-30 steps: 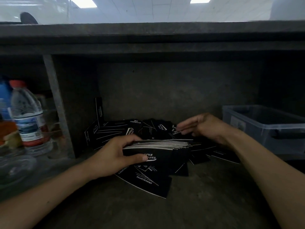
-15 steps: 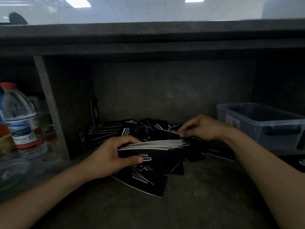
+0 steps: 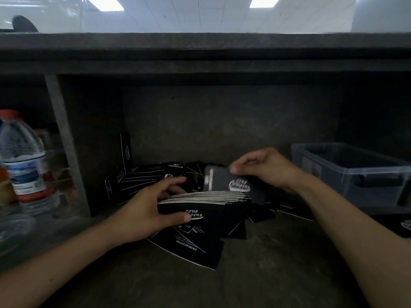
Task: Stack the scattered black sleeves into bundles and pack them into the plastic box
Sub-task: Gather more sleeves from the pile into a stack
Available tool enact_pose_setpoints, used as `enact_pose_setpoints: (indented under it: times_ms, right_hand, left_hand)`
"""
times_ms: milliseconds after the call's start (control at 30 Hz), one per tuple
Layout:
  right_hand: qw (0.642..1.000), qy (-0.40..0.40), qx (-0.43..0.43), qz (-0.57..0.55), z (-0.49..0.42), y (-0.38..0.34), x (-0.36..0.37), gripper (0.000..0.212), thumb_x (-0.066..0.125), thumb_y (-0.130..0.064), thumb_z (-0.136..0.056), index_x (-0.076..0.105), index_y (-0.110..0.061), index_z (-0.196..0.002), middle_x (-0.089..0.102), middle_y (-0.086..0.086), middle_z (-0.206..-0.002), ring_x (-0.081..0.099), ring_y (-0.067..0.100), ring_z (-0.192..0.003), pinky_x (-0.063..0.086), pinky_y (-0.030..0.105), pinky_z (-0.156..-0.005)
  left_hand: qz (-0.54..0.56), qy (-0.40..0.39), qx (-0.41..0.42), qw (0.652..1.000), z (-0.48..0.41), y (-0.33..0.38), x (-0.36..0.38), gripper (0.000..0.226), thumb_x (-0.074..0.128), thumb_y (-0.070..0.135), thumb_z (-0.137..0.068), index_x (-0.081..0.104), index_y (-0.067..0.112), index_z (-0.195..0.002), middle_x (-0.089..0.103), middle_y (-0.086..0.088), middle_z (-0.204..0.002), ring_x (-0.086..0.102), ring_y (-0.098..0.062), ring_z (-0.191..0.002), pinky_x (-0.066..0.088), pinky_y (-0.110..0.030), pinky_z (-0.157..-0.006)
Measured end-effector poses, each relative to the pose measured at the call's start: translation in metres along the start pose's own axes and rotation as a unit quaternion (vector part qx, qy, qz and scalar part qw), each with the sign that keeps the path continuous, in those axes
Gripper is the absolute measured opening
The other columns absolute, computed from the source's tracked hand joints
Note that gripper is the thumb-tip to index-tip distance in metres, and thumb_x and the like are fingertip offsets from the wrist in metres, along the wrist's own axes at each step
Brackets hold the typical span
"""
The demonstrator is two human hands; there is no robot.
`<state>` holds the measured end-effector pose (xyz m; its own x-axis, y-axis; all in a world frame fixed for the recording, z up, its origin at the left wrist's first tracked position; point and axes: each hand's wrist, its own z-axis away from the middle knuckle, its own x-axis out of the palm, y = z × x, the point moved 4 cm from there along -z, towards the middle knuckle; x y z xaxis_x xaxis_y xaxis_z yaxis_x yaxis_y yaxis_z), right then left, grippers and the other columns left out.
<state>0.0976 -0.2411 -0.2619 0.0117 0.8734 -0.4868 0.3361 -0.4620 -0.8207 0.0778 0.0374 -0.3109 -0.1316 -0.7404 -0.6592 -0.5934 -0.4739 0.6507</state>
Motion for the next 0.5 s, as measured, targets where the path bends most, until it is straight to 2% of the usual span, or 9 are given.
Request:
enact_pose_setpoints:
  times_ms: [67,133,200,267,300,367,433,500]
  right_hand:
    - [0.992,-0.119,0.047,0.005,0.006,-0.002,0.023,0.018,0.074,-0.023,-0.085,0.076,-0.014,-0.101,0.078,0.002,-0.095,0.072,0.010,-0.089,0.054,0.019,-0.079]
    - [0.982,-0.170,0.070,-0.042,0.006,-0.001,0.037,0.020,0.061,-0.024,-0.096,0.070,-0.012,-0.109,0.076,0.007,-0.104,0.072,0.017,-0.098,0.056,0.026,-0.087]
    - [0.989,-0.104,0.068,-0.085,-0.002,0.004,0.032,0.021,0.053,-0.020,-0.101,0.067,-0.008,-0.111,0.075,0.011,-0.105,0.073,0.021,-0.098,0.056,0.034,-0.090]
    - [0.999,-0.004,0.037,0.005,-0.008,0.013,0.015,0.018,0.065,-0.015,-0.094,0.070,-0.007,-0.109,0.075,0.010,-0.103,0.071,0.017,-0.093,0.054,0.037,-0.094]
    - [0.995,0.000,0.032,0.090,-0.008,0.017,0.009,0.024,0.074,-0.014,-0.087,0.071,-0.010,-0.110,0.075,0.006,-0.104,0.069,0.014,-0.095,0.052,0.035,-0.097]
    - [0.965,-0.075,0.068,0.244,-0.003,0.027,0.006,0.038,0.080,-0.015,-0.080,0.071,-0.020,-0.117,0.067,-0.007,-0.110,0.062,0.009,-0.104,0.047,0.023,-0.095]
    - [0.947,-0.103,0.092,0.290,0.002,0.029,0.005,0.043,0.079,-0.017,-0.079,0.071,-0.026,-0.119,0.063,-0.011,-0.111,0.058,0.007,-0.107,0.042,0.017,-0.089]
    - [0.949,-0.095,0.081,0.290,0.001,0.026,0.006,0.044,0.078,-0.017,-0.078,0.070,-0.027,-0.120,0.063,-0.010,-0.109,0.060,0.007,-0.105,0.043,0.016,-0.087]
  left_hand:
    - [0.000,-0.007,0.001,1.000,0.001,0.002,0.001,0.081,0.084,0.037,-0.073,0.041,0.042,-0.142,0.063,0.025,-0.124,0.062,0.000,-0.116,0.050,-0.022,-0.098]
    - [0.014,-0.019,0.012,1.000,0.001,0.007,0.002,0.069,0.082,0.028,-0.077,0.049,0.037,-0.138,0.067,0.022,-0.121,0.065,0.001,-0.111,0.052,-0.017,-0.094]
    - [0.025,-0.036,0.019,0.999,0.001,0.012,0.003,0.047,0.079,0.022,-0.081,0.062,0.028,-0.125,0.072,0.014,-0.114,0.070,-0.003,-0.103,0.055,-0.019,-0.089]
    - [0.027,-0.043,0.024,0.998,0.001,0.013,0.004,0.033,0.078,0.020,-0.083,0.069,0.023,-0.115,0.075,0.010,-0.109,0.072,-0.006,-0.099,0.057,-0.021,-0.086]
    - [0.027,-0.041,0.025,0.998,0.001,0.013,0.004,0.030,0.078,0.021,-0.083,0.070,0.023,-0.112,0.075,0.009,-0.107,0.072,-0.007,-0.098,0.057,-0.022,-0.086]
    - [0.020,-0.037,0.023,0.999,0.001,0.012,0.004,0.028,0.079,0.023,-0.081,0.070,0.024,-0.109,0.076,0.010,-0.105,0.072,-0.006,-0.096,0.057,-0.023,-0.085]
    - [0.009,-0.030,0.022,0.999,0.001,0.011,0.004,0.034,0.080,0.026,-0.080,0.068,0.026,-0.111,0.075,0.011,-0.106,0.072,-0.004,-0.097,0.056,-0.022,-0.086]
    - [0.000,-0.023,0.022,0.999,0.001,0.011,0.003,0.043,0.081,0.029,-0.078,0.064,0.030,-0.118,0.074,0.014,-0.109,0.070,-0.002,-0.100,0.055,-0.018,-0.087]
